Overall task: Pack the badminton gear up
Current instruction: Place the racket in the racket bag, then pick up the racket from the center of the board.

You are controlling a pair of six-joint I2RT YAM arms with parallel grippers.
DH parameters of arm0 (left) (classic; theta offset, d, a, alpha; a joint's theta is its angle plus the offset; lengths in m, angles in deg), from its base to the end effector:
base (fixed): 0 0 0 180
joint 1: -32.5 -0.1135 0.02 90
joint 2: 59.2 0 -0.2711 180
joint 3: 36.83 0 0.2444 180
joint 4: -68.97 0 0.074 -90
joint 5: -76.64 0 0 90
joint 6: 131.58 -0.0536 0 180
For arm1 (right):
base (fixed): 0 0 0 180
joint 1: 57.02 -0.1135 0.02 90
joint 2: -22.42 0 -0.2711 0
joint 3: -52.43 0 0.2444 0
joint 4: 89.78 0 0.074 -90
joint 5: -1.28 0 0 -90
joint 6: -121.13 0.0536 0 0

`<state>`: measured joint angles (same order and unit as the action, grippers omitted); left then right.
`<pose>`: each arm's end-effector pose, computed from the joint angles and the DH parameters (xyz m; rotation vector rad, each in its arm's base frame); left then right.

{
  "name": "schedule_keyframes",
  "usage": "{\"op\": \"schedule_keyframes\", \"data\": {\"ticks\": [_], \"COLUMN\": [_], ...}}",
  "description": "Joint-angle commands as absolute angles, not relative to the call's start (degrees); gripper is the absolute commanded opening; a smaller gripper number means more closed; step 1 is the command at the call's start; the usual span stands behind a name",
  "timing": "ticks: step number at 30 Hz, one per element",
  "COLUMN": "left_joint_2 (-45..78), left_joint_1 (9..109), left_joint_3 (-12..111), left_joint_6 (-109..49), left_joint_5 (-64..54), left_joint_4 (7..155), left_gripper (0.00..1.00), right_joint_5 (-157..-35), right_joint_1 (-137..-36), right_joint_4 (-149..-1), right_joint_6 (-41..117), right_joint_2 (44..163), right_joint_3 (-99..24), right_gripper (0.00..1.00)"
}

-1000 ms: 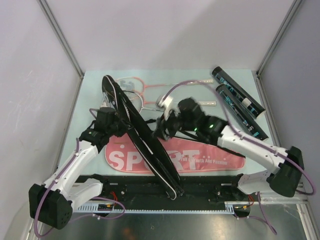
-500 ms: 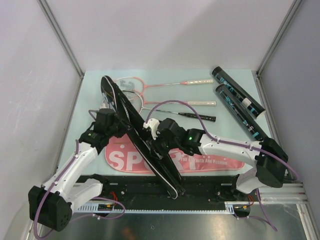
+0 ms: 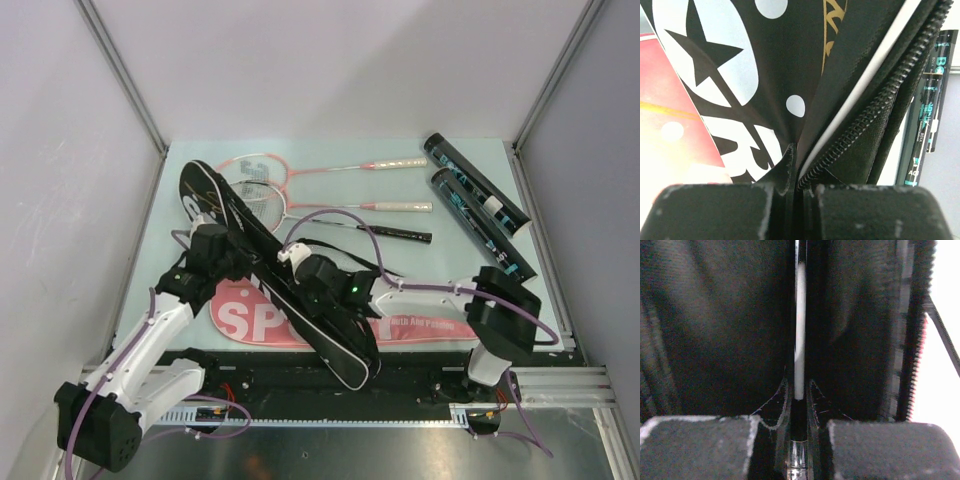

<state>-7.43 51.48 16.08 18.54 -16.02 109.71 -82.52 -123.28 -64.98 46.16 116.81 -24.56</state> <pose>0.1851 -0.0610 0.2500 -0.8507 2.1936 -0.6628 0.1536 0.3348 0.2252 -0.9762 2.1682 0.5885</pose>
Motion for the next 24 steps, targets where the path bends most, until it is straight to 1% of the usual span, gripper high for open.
{"op": "schedule_keyframes", "data": {"ticks": [1,4,5,7,8,9,10,11,12,13,14,15,16,17,18,19,20,22,23,24], "left_joint_2": [-9.4,-11.4,-12.0,-12.7,-13.1,-13.4,-14.5,-14.8,-15.2,-15.3,-14.6,-14.0,-13.3,-11.2,-10.3,-9.4,-8.7,-7.6,-7.7,-8.6], "left_joint_1": [52.6,52.6,52.7,52.6,52.4,52.3,52.3,52.3,52.3,52.3,52.2,52.1,52.1,52.1,52.1,52.1,52.1,52.1,52.1,52.2], "left_joint_3": [16.1,15.8,15.0,15.0,15.7,16.0,16.1,16.1,16.1,15.9,15.6,15.5,15.7,16.4,16.8,17.1,17.7,18.2,18.3,18.1], "left_joint_6": [21.9,21.7,22.4,22.0,20.9,20.0,19.0,19.0,19.2,20.4,21.1,21.4,21.3,21.0,20.8,20.8,20.6,19.7,19.3,19.2], "left_joint_5": [-11.5,-10.1,-10.0,-11.7,-12.5,-13.3,-16.5,-18.0,-19.4,-20.7,-23.4,-24.1,-24.8,-25.7,-26.0,-26.2,-26.1,-25.8,-25.7,-25.5], "left_joint_4": [108.4,108.5,108.4,108.4,108.4,108.7,109.0,109.5,110.1,110.5,111.1,111.5,111.6,111.7,112.0,112.2,112.2,112.4,112.5,112.7], "left_gripper": [0.00,0.00,0.00,0.00,0.00,0.00,0.00,0.00,0.00,0.00,0.00,0.00,0.00,0.00,0.00,0.00,0.00,0.00,0.00,0.00], "right_joint_5": [-70.3,-70.5,-74.2,-76.2,-79.6,-80.4,-81.2,-85.5,-89.8,-95.4,-106.5,-110.6,-113.5,-119.2,-122.3,-125.1,-126.8,-120.6,-113.4,-109.1], "right_joint_1": [-126.3,-126.1,-124.5,-124.4,-124.2,-123.9,-123.9,-123.8,-121.7,-119.7,-116.8,-112.3,-110.2,-108.3,-106.1,-101.2,-99.6,-96.9,-96.4,-96.0], "right_joint_4": [-78.0,-81.5,-82.4,-83.0,-81.9,-78.8,-77.4,-76.4,-74.1,-73.3,-73.3,-73.9,-73.8,-74.0,-75.1,-77.2,-78.7,-77.9,-78.0,-78.5], "right_joint_6": [50.3,50.3,51.0,50.3,49.5,48.8,47.1,43.4,42.7,43.0,45.4,45.9,45.7,45.8,48.2,49.8,49.9,43.5,40.5,36.5], "right_joint_2": [120.1,118.8,119.7,123.1,123.2,121.8,116.9,113.0,109.2,105.9,100.2,98.1,95.9,93.3,92.3,91.8,91.3,92.2,93.4,96.3], "right_joint_3": [-23.4,-23.2,-23.1,-23.6,-23.7,-23.6,-23.5,-23.5,-23.7,-24.7,-25.0,-25.0,-25.0,-25.1,-25.1,-25.1,-25.1,-25.1,-25.1,-25.2], "right_gripper": [0.00,0.00,0.00,0.00,0.15,0.46,0.55,0.66,0.70,0.72,0.74,0.74,0.74,0.78,0.79,0.79,0.79,0.81,0.81,0.81]}}
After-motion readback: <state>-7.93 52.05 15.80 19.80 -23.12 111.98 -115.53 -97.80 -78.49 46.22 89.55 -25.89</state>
